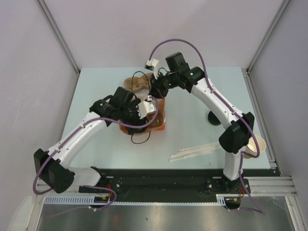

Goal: Pack the takeout coffee

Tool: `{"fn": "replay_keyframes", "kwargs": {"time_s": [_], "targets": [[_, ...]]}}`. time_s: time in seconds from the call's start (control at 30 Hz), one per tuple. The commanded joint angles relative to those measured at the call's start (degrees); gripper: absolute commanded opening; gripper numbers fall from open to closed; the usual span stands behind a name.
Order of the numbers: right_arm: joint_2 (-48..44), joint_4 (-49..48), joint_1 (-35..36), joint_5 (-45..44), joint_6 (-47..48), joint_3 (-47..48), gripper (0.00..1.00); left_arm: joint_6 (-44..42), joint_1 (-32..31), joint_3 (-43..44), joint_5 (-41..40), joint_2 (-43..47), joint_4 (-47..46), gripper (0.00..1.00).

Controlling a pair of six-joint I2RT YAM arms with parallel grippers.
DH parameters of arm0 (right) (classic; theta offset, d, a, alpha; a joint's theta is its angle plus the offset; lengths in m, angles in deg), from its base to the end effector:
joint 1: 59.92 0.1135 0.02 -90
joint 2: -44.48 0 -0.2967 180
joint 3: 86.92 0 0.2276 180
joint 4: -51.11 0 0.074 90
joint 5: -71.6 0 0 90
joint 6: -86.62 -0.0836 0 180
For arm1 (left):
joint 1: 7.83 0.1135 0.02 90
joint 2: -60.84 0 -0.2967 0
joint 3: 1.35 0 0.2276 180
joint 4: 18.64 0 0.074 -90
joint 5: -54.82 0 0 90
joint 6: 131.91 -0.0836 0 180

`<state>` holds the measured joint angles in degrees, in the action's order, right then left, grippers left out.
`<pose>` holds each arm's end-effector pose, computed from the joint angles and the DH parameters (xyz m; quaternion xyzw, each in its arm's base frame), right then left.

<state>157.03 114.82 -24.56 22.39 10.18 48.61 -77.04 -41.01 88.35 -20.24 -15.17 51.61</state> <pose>0.3332 0.3034 0.3868 -0.4850 0.7154 0.3849 0.3238 0.2014 -0.1574 0.3261 0.5641 0.7648 -0.1196 0.2873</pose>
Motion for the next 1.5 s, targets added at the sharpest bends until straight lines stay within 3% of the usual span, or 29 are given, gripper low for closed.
{"fn": "replay_keyframes", "kwargs": {"time_s": [0.0, 0.3, 0.6, 1.0, 1.47], "targets": [[-10.5, -13.1, 2.3, -5.6, 1.3, -8.3, 0.00, -1.3, -1.4, -6.8, -3.4, 5.6, -7.8, 0.42], [-20.4, -23.3, 7.9, -13.3, 1.7, -26.3, 0.00, -1.6, -2.8, -20.2, -8.9, 13.1, -17.7, 0.42], [-22.6, -24.8, 9.2, -16.1, -3.7, -29.5, 0.00, -2.0, -4.8, -29.5, -10.4, 21.6, -30.3, 0.42], [-23.7, -26.5, 9.7, -18.3, -7.0, -31.5, 0.00, -3.1, -10.9, -33.1, -13.4, 22.0, -36.6, 0.42], [-24.7, -26.1, 11.1, -20.0, -6.3, -32.0, 0.00, -3.3, -12.3, -29.9, -17.2, 16.4, -36.8, 0.42]]}}
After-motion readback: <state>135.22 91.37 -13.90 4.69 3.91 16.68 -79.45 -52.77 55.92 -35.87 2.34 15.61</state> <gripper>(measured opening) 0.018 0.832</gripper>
